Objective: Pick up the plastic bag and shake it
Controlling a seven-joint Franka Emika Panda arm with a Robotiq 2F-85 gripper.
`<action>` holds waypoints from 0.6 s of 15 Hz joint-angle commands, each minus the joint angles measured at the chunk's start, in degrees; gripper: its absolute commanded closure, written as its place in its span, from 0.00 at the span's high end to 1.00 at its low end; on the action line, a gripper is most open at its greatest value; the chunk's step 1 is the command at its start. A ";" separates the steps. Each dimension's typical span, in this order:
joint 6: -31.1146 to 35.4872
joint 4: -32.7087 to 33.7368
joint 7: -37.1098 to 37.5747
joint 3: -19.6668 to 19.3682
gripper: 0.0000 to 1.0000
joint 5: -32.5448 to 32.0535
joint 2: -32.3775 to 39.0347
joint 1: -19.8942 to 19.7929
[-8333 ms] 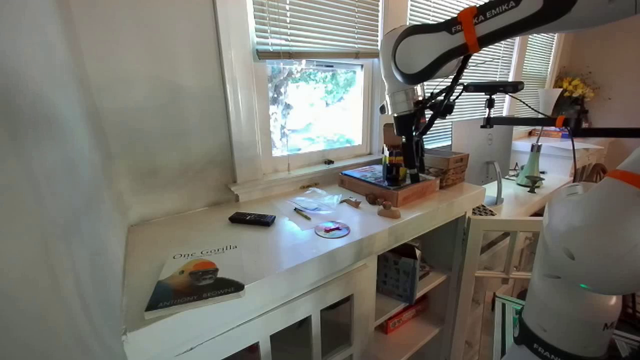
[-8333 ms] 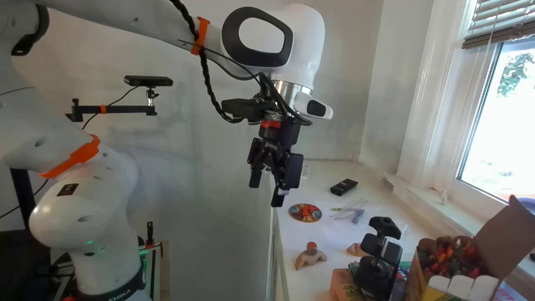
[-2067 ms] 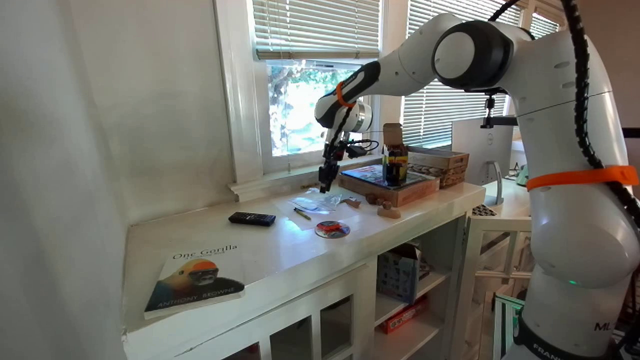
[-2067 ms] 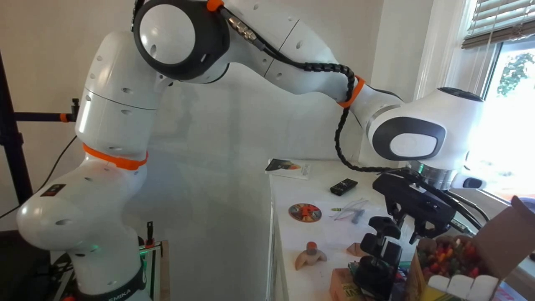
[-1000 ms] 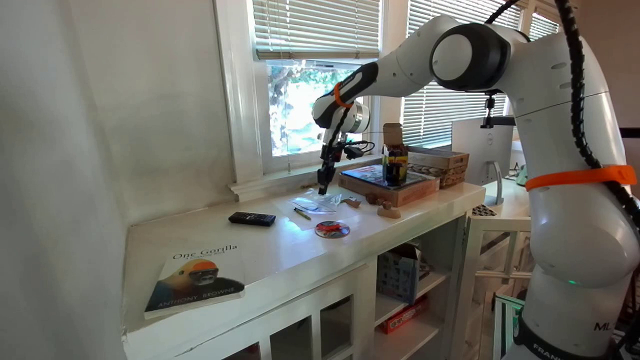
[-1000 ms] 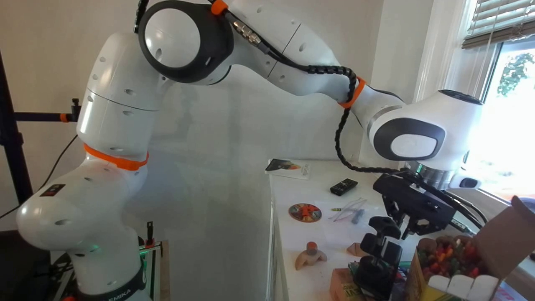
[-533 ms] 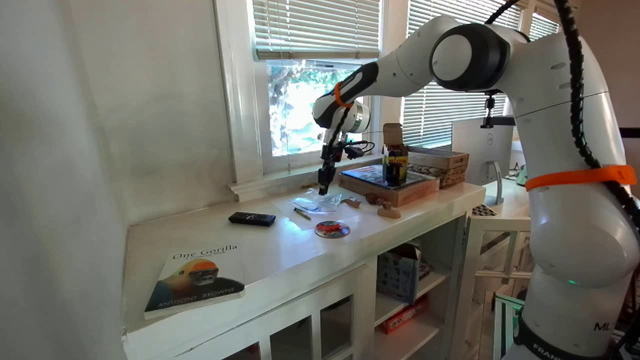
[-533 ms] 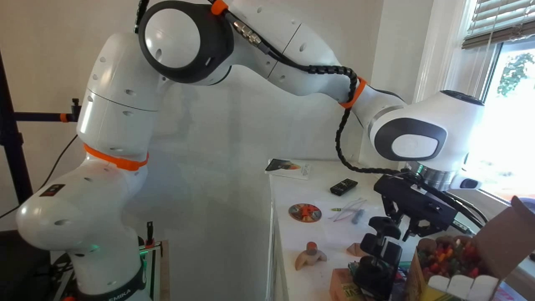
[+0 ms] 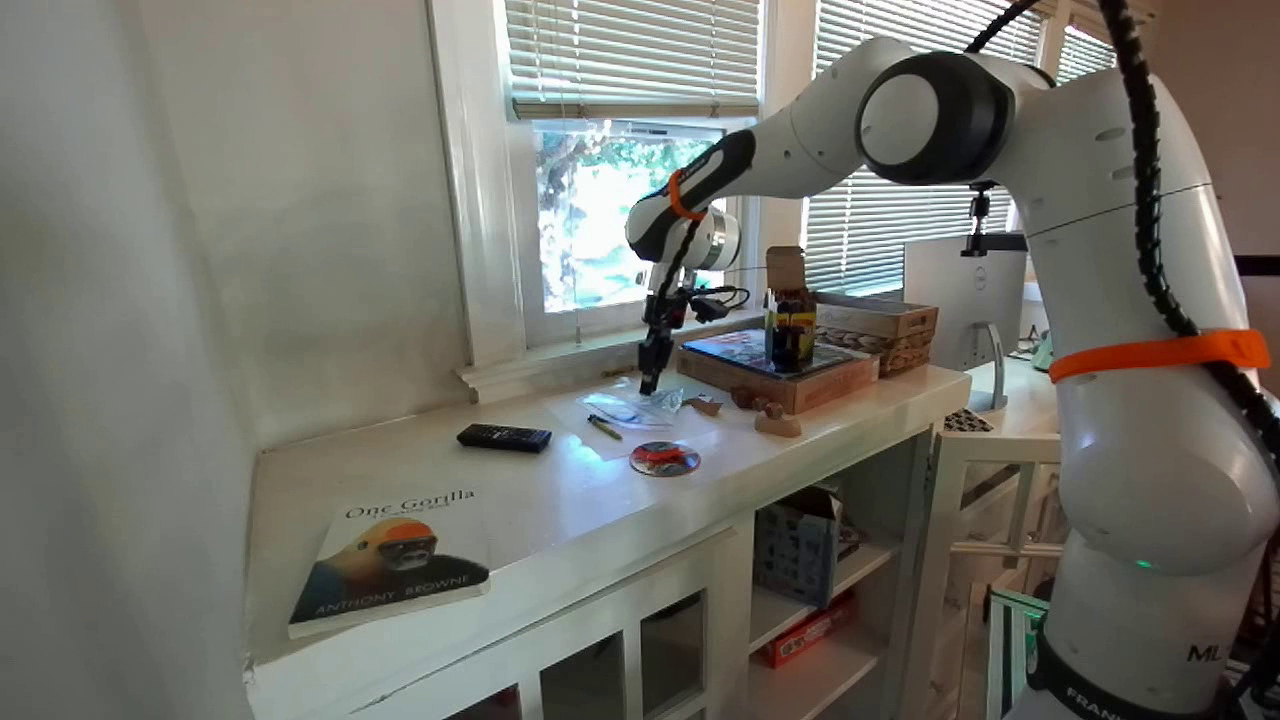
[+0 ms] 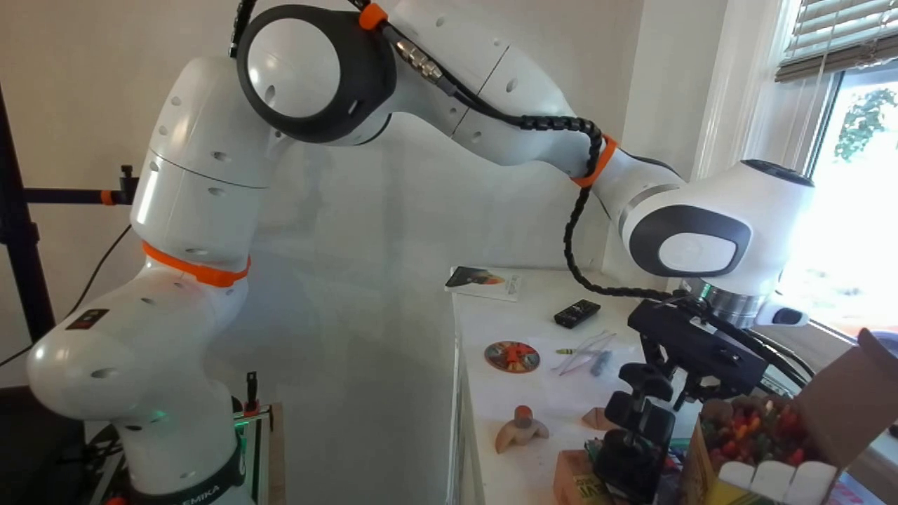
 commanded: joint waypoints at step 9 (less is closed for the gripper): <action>-3.44 1.09 -0.15 0.10 0.00 -0.15 -0.44 -0.34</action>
